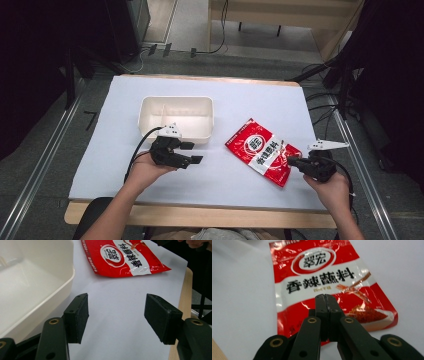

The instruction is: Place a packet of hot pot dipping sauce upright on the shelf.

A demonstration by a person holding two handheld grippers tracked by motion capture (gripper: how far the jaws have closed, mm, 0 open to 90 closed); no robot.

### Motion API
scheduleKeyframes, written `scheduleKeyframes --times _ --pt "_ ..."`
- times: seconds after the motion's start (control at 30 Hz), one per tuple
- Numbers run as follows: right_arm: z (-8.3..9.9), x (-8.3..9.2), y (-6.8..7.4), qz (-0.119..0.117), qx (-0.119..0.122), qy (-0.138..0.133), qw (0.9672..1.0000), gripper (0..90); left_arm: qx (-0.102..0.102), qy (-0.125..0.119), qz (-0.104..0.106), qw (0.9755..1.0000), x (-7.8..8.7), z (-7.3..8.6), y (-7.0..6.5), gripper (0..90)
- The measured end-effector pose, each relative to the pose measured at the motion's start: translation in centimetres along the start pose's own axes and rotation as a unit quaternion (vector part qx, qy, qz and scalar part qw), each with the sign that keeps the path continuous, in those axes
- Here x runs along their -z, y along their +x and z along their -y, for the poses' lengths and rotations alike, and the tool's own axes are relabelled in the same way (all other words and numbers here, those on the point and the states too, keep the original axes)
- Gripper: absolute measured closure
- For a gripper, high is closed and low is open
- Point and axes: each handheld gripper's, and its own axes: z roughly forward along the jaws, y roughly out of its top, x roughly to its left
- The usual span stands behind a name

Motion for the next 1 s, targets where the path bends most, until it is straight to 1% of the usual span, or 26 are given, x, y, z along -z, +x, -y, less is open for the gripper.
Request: scheduleKeyframes --times 0.07,0.1,0.13,0.2,0.27,0.37,0.4,0.43,0.47,0.53,0.57,0.6,0.67,0.7,0.77,0.8,0.9,1.0 --pt "0.4 -0.3 -0.4 0.009 0.005 0.019 0.9998 90.0 0.002 0.0 0.001 1.0 -0.1 0.0 0.0 37.1" --pt "0.7 -0.3 -0.6 0.01 0.004 0.026 0.9996 90.0 0.001 0.001 0.0 1.0 -0.1 -0.1 0.0 37.1" --pt "0.9 -0.4 -0.8 0.012 0.006 0.03 0.9994 90.0 0.001 0.0 0.001 1.0 -0.1 -0.1 0.0 37.1" --pt "1.3 -0.4 -1.3 0.018 0.003 0.04 0.999 90.0 0.0 -0.001 0.003 1.0 -0.1 -0.1 0.1 37.2" --pt "1.7 -0.4 -1.8 0.017 -0.002 0.048 0.9987 90.0 0.0 0.0 0.002 1.0 -0.1 -0.1 0.0 37.3" --pt "2.1 -0.9 -2.3 0.011 -0.01 0.061 0.9981 90.0 -0.002 0.003 0.001 1.0 -0.1 -0.1 0.0 37.3" --pt "2.1 -1.2 -2.3 0.009 -0.01 0.066 0.9977 90.0 -0.003 0.003 0.001 1.0 -0.1 -0.1 0.0 37.3" --pt "2.1 -1.2 -2.3 0.009 -0.01 0.066 0.9977 90.0 -0.003 0.003 0.001 1.0 -0.1 -0.1 0.0 37.3" --pt "2.1 -1.8 -2.2 0.007 -0.001 0.074 0.9973 90.0 -0.003 0.001 0.002 1.0 -0.1 -0.1 0.0 37.3" --pt "2.0 -1.9 -2.2 0.008 0.0 0.072 0.9974 90.0 -0.003 0.002 0.001 1.0 -0.1 -0.1 0.0 37.3" --pt "1.9 -1.9 -2.3 0.006 -0.006 0.068 0.9977 90.0 -0.002 0.002 0.002 1.0 -0.1 -0.1 0.0 37.3" --pt "1.9 -2.0 -2.6 -0.003 -0.016 0.062 0.998 90.0 -0.002 0.002 0.003 1.0 -0.2 -0.1 0.1 37.3" --pt "1.8 -2.1 -2.6 -0.004 -0.017 0.061 0.998 90.0 -0.001 0.003 0.002 1.0 -0.2 -0.1 0.1 37.3" --pt "1.8 -2.3 -2.5 -0.004 -0.01 0.062 0.998 90.0 -0.001 0.001 0.003 1.0 -0.2 -0.1 0.0 37.3" --pt "1.7 -2.4 -2.5 -0.004 -0.01 0.062 0.998 90.0 0.0 0.002 0.003 1.0 -0.2 -0.1 -0.1 37.3" --pt "1.6 -2.6 -2.4 -0.002 -0.011 0.059 0.9982 90.0 -0.004 0.003 0.003 1.0 -0.3 0.0 -0.1 37.3" --pt "1.6 -2.9 -2.4 -0.011 -0.017 0.056 0.9982 90.0 -0.004 0.004 0.002 1.0 -0.2 0.0 -0.1 37.3" --pt "1.3 -3.3 -2.1 -0.01 -0.011 0.054 0.9984 90.0 -0.002 0.004 0.001 1.0 -0.2 0.0 -0.1 37.3"
